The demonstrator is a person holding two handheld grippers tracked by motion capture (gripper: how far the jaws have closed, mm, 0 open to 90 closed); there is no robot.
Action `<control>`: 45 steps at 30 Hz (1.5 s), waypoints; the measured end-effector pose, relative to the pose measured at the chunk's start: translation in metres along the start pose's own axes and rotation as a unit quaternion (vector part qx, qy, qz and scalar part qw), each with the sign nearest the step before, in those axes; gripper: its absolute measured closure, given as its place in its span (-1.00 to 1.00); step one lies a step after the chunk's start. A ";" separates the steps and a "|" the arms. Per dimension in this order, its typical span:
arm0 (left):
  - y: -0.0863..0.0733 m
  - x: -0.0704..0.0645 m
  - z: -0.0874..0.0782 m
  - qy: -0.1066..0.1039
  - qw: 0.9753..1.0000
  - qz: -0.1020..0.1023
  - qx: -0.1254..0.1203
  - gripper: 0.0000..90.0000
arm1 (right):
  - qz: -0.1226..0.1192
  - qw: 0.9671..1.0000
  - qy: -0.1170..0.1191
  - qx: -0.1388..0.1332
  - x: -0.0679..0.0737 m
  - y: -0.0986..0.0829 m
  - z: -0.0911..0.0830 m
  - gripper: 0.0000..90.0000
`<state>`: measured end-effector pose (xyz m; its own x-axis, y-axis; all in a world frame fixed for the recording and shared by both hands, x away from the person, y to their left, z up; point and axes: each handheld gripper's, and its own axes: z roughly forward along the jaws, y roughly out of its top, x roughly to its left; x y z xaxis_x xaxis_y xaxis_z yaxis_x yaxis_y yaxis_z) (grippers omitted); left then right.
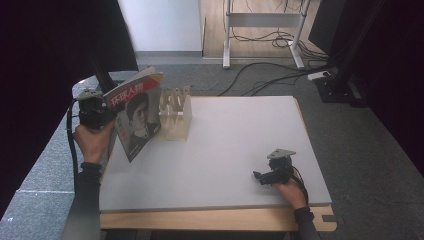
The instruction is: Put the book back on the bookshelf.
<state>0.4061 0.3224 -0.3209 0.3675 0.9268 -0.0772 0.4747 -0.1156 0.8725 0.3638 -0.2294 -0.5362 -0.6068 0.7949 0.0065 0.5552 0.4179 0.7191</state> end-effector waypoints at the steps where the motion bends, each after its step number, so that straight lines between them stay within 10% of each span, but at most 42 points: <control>1: 0.001 0.000 0.003 0.001 1.000 -0.002 -0.002 0.94 | 0.000 1.000 0.000 0.000 0.000 0.000 0.000 -1.00; 12: -0.001 -0.002 0.039 0.018 1.000 -0.004 -0.026 0.93 | 0.000 1.000 0.001 0.000 0.000 0.000 0.000 -1.00; 27: -0.016 0.024 0.037 0.003 0.999 -0.034 -0.002 0.86 | 0.000 1.000 0.000 0.000 0.000 0.000 0.000 -1.00; 45: -0.021 0.024 0.027 0.015 1.000 -0.012 -0.023 -0.43 | 0.000 1.000 0.000 0.000 0.000 0.001 0.000 -1.00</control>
<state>0.4266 0.3380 -0.3538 0.3310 0.9398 -0.0847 0.4461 -0.0768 0.8917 0.3646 -0.2291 -0.5359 -0.6065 0.7950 0.0067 0.5548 0.4172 0.7198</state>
